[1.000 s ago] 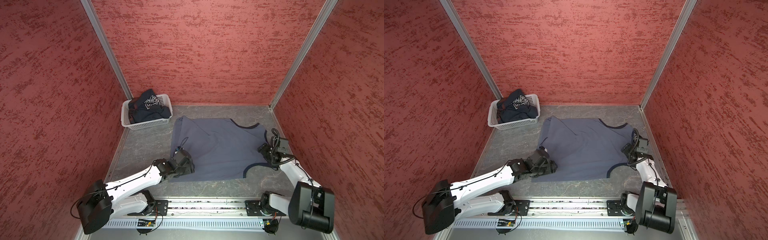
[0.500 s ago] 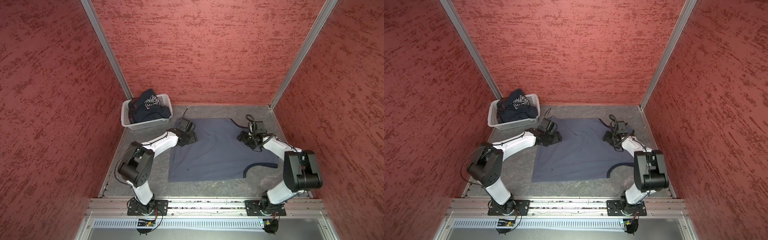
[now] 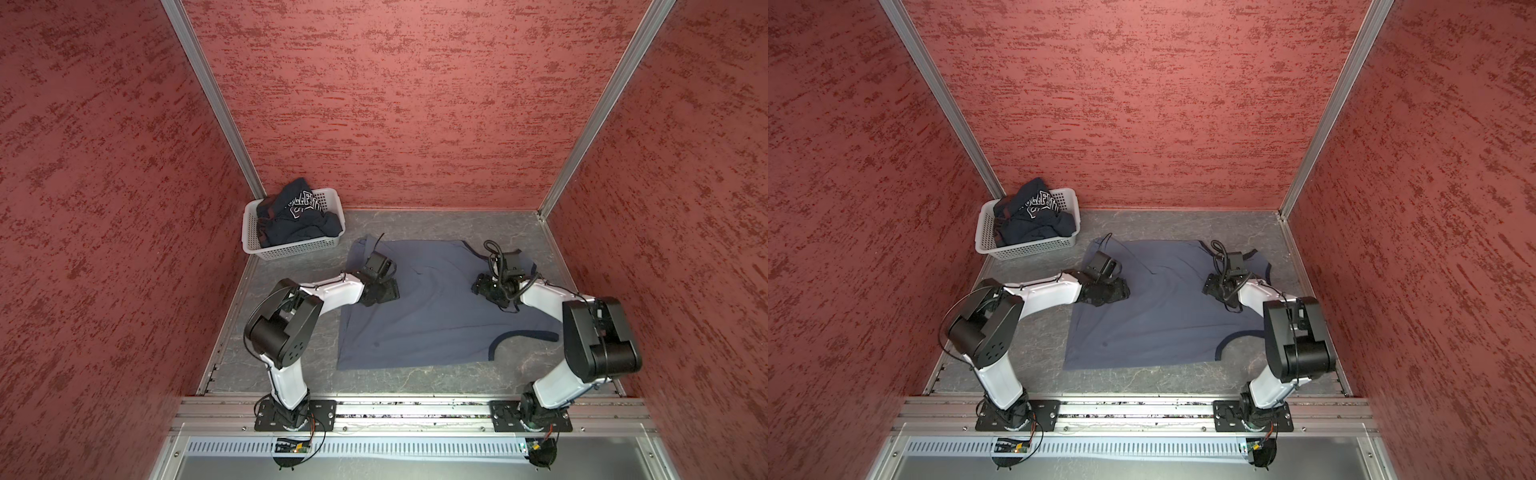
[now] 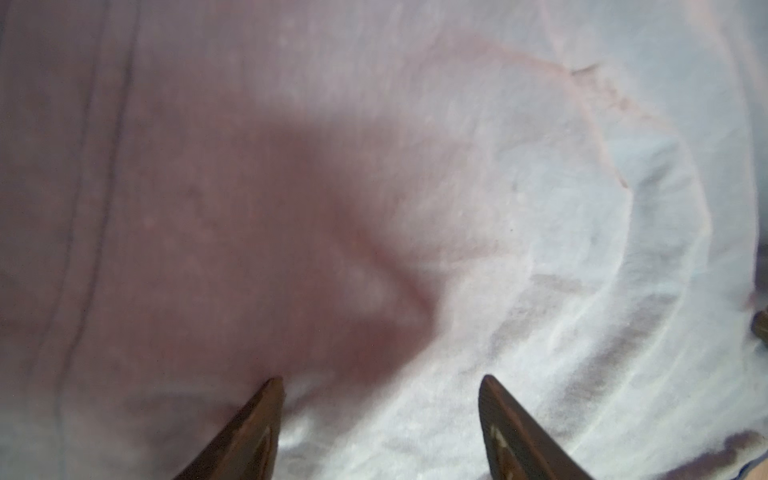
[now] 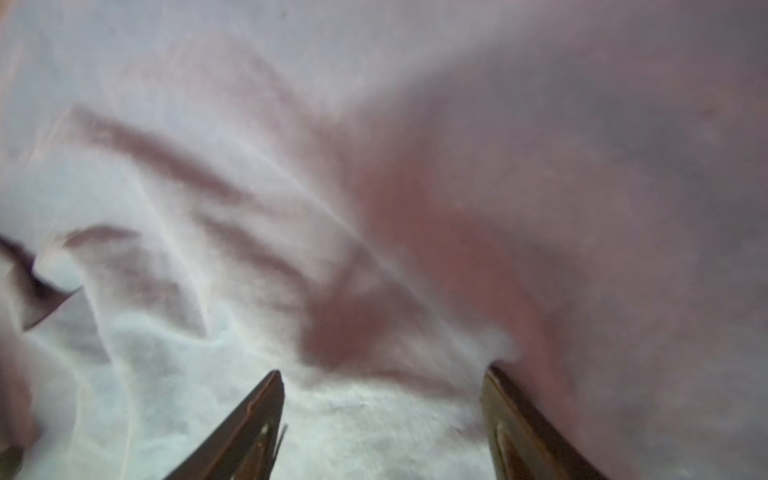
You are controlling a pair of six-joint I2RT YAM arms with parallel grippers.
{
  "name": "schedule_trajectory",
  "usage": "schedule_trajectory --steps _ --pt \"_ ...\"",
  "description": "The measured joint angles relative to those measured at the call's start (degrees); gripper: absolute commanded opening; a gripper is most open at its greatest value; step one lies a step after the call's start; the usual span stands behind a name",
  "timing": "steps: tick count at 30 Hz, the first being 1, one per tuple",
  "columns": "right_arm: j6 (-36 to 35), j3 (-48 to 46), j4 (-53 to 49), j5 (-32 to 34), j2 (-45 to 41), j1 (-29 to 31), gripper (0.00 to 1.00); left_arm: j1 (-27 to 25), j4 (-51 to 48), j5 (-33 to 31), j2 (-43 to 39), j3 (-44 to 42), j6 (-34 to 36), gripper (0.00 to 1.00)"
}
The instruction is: Fold and stack the tank tops
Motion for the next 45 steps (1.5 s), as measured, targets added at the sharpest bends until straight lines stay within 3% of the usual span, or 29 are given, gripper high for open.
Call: schedule_trajectory --steps 5,10,13,17,23,31,45 --pt "1.60 -7.52 -1.14 1.16 -8.41 -1.60 0.76 -7.28 0.76 -0.66 -6.12 -6.91 -2.64 0.75" --pt "2.38 -9.75 -5.73 1.86 -15.43 -2.29 0.76 -12.94 -6.54 -0.46 -9.22 -5.35 -3.58 0.75" --pt "2.38 -8.33 -6.49 1.92 -17.38 -2.29 0.76 -9.49 -11.56 -1.27 -10.64 0.83 -3.04 0.74" --pt "2.40 -6.23 -5.97 1.07 -17.53 -2.29 0.76 0.76 -14.27 -3.17 -8.90 11.91 -1.77 0.69" --pt "2.38 -6.95 -5.07 -0.76 -18.97 -2.29 0.76 11.89 -16.28 -4.83 4.04 26.01 -0.50 0.67" --pt "2.38 -10.88 -4.48 -2.03 -19.52 -2.32 0.76 13.94 -21.62 -5.51 20.48 40.15 0.17 0.62" --pt "2.34 -11.37 -3.19 -3.06 -18.95 -2.32 0.76 14.62 -25.81 -8.41 30.91 50.12 0.09 0.43"
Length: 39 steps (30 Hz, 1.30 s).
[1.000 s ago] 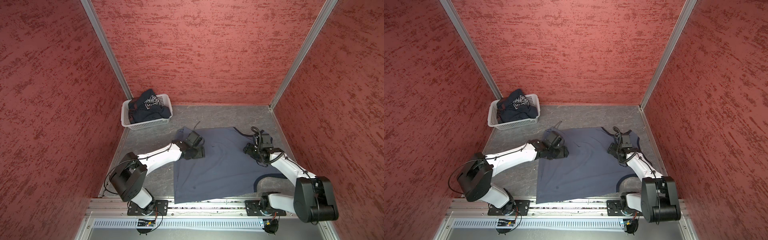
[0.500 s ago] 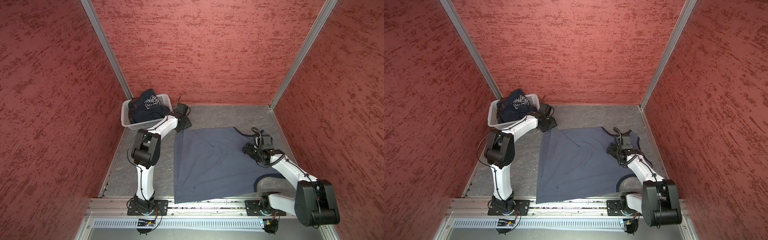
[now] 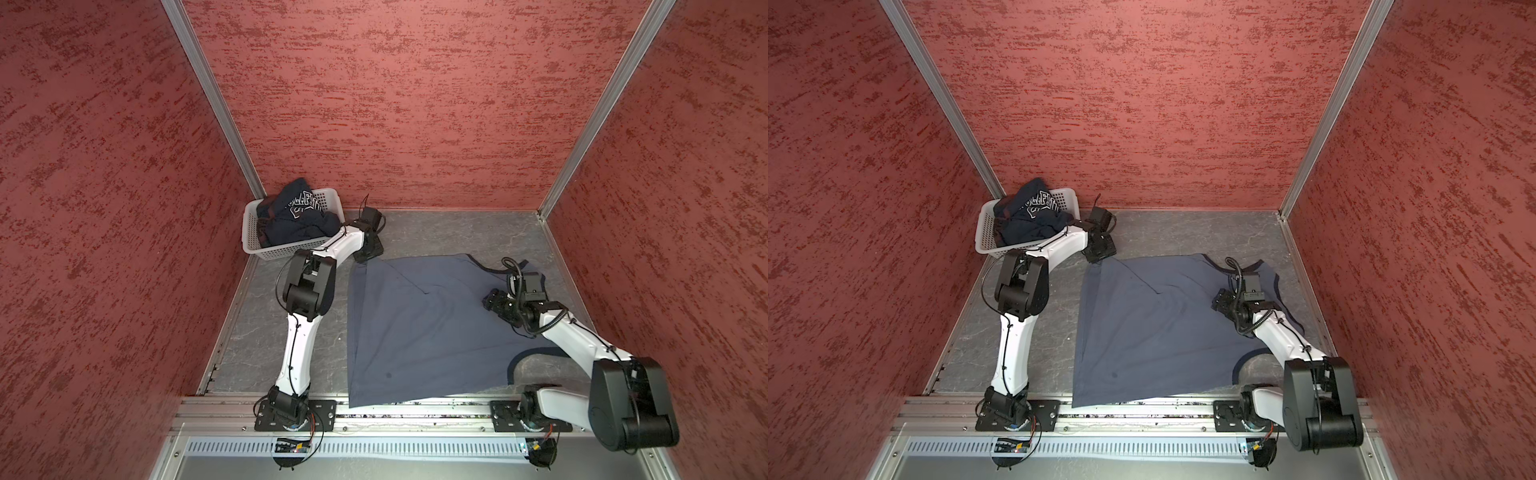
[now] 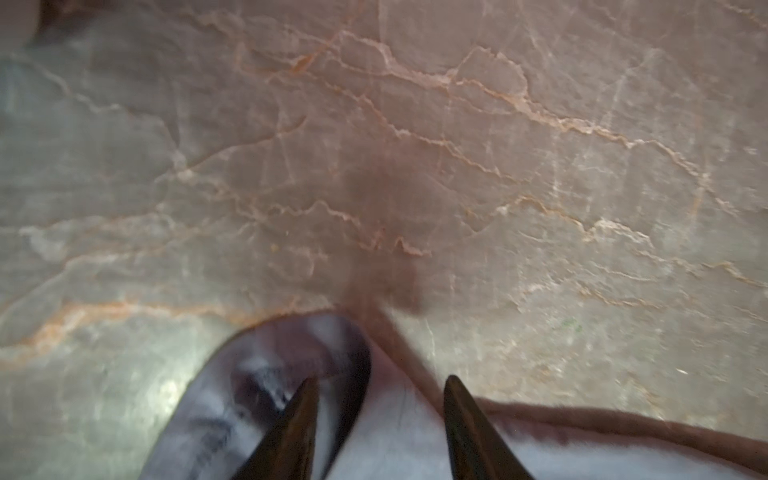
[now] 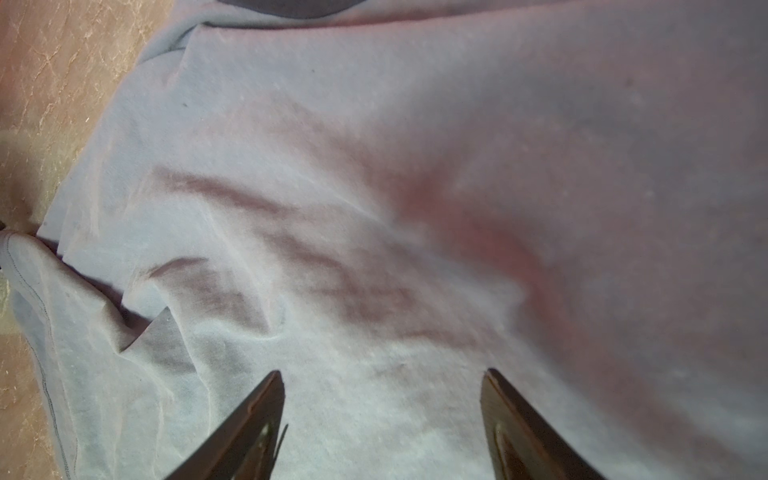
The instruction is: Fold and stack the tank tops
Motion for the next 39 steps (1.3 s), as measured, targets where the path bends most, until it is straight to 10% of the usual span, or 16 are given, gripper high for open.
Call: schedule_trajectory --steps 14,27,39 --pt "-1.95 11.87 -2.43 1.36 4.57 -0.04 0.74 0.04 6.51 1.07 -1.55 -4.42 2.56 0.04" --pt "-4.07 37.31 -1.03 -2.23 33.55 -1.49 0.63 -8.15 21.20 0.13 -37.18 -37.79 2.36 0.00" --pt "-9.20 56.68 -5.95 -7.13 51.39 -1.42 0.57 -14.16 24.41 0.02 -52.83 -62.60 -4.96 0.01"
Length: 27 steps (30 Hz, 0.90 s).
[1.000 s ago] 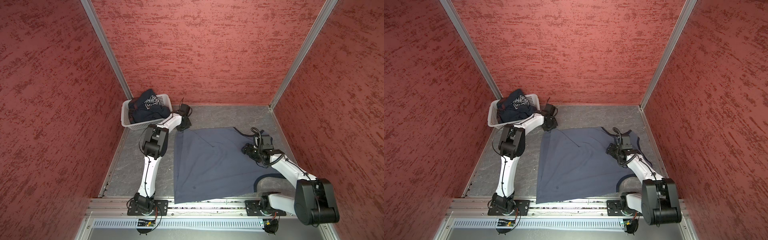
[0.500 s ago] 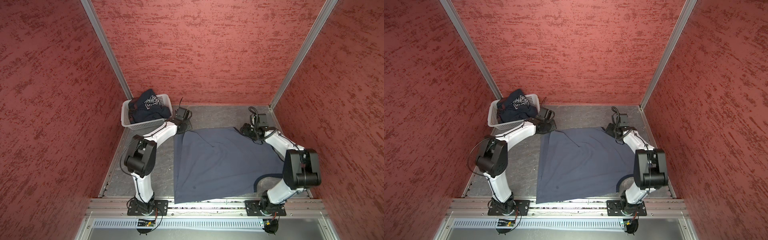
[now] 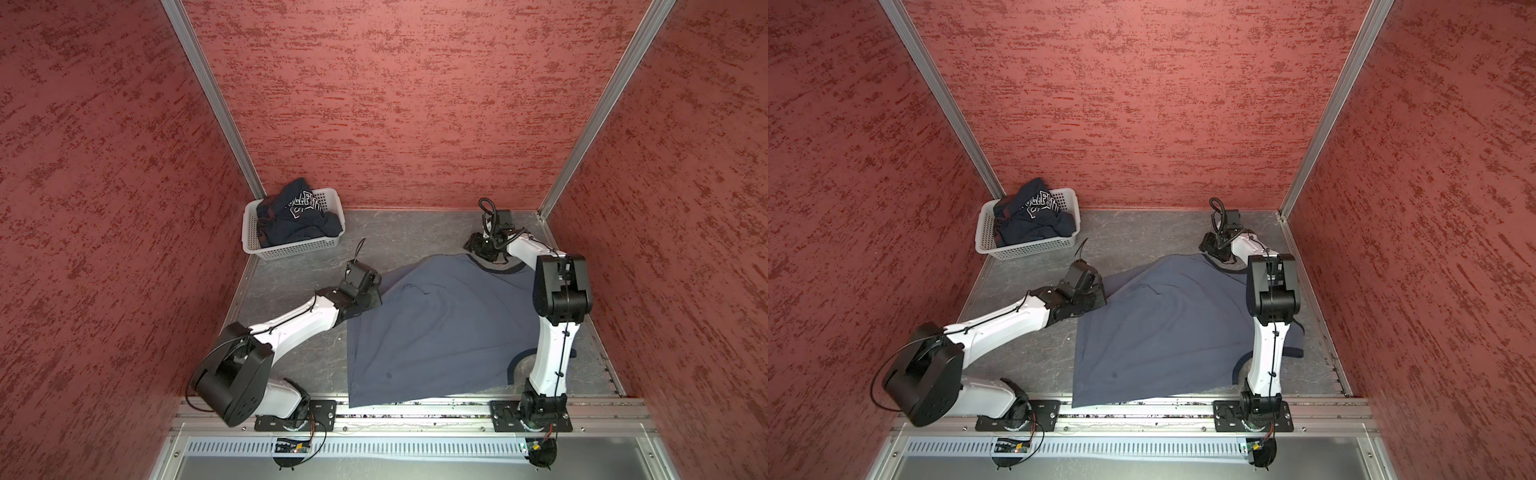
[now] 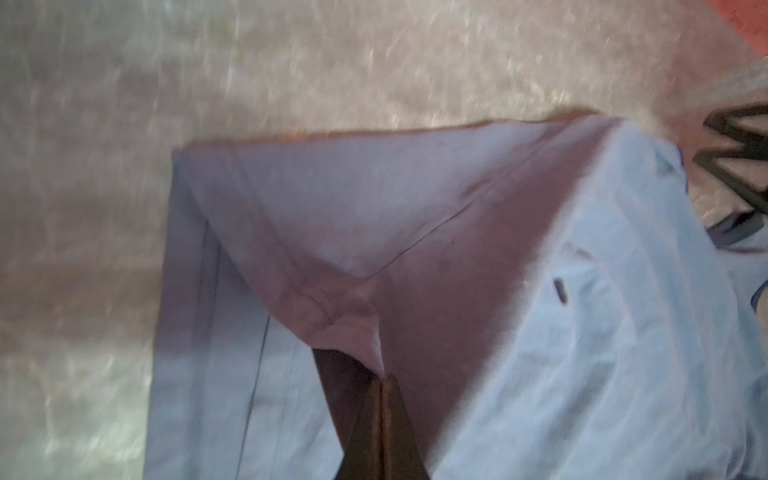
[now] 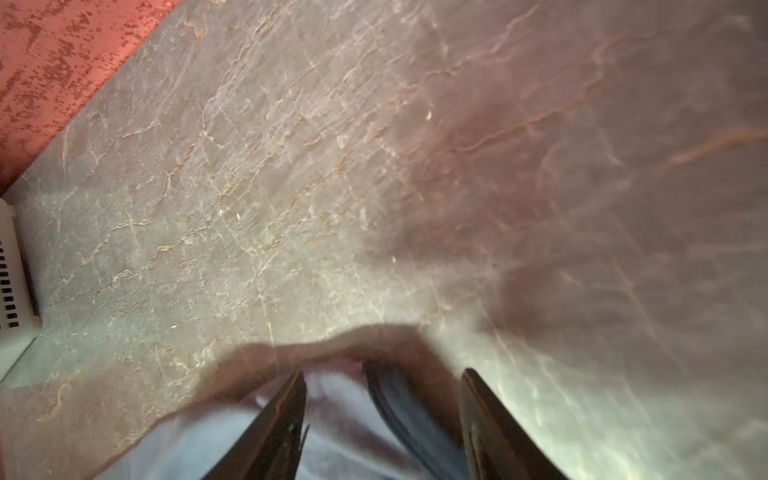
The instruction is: Fold and stack the tank tops
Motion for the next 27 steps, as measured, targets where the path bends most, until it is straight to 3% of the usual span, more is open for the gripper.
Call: schedule_trajectory --steps 3,11,14,21,27 --pt "-1.09 1.14 -1.11 -0.76 2.12 0.28 0.51 0.44 0.02 -0.11 -2.82 -3.08 -1.27 0.01" --pt "-2.12 -2.43 -1.42 -1.95 0.72 0.81 0.10 2.71 0.46 -0.04 -3.37 -4.52 -2.10 0.02" --pt "-1.86 -6.36 -1.36 -2.29 -2.91 0.90 0.00 3.23 0.48 0.00 -3.37 -4.50 -2.08 0.02" --pt "-1.20 -16.81 1.53 -2.25 -17.09 1.01 0.00 3.74 0.39 0.70 -4.68 -4.42 -0.92 0.02" --pt "0.46 -33.88 4.22 -0.24 -32.96 1.14 0.00 3.67 -0.37 2.38 -13.14 -6.38 -0.07 0.04"
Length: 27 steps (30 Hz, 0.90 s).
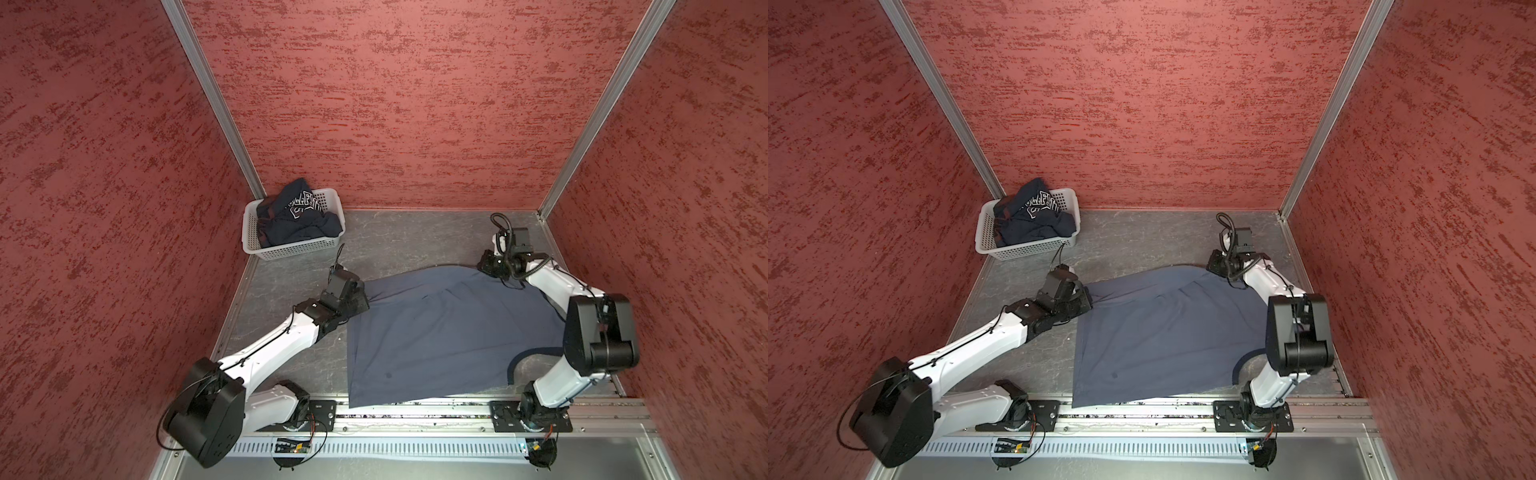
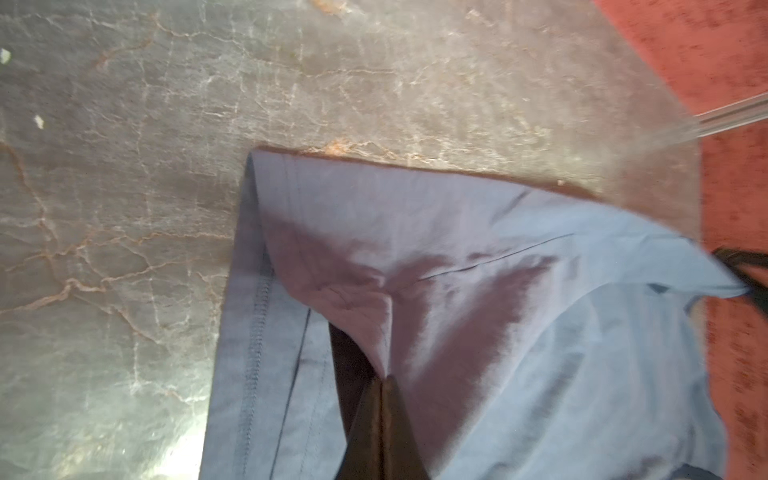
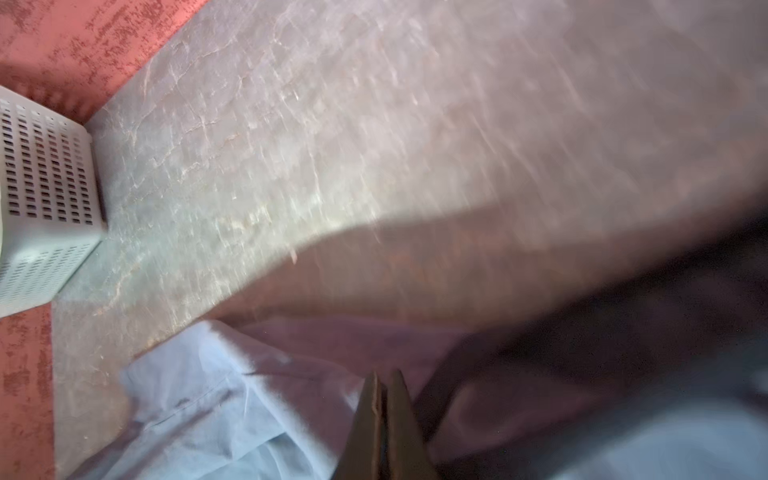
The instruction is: Fold and stack the tank tops
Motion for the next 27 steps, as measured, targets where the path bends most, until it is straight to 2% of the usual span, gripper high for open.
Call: schedule_trajectory --steps 4,8,11,12,15,21,27 --pt "2.34 -13.09 -1.60 2.80 -12.33 0.02 0.00 -0.94 -1.42 1.31 -6.67 -4.72 0.09 0.08" --pt "5.92 -23.82 -1.57 3.65 -21.77 0.02 0.00 -2.16 -1.75 3.76 -9.29 -11.82 -0.87 0.16" --pt "8.24 -29.11 -1.88 3.72 -25.49 0.02 0.16 -2.36 -1.90 5.86 -9.33 -16.44 -1.92 0.31" --pt "8.85 -29.68 -2.25 3.78 -25.92 0.02 0.23 -2.34 -2.05 6.40 -9.35 -17.25 -2.08 0.36" --pt "9.22 -28.85 -2.47 4.28 -26.01 0.02 0.30 -1.33 -2.14 7.58 -9.88 -17.38 -2.16 0.39" --pt "8.31 -22.21 -1.97 4.87 -23.23 0.00 0.34 4.79 -0.17 9.84 -6.60 -13.03 0.35 0.43" --pt "7.67 -20.35 -0.28 4.87 -20.61 0.00 0.35 7.41 4.07 12.17 2.03 -10.78 2.03 0.38"
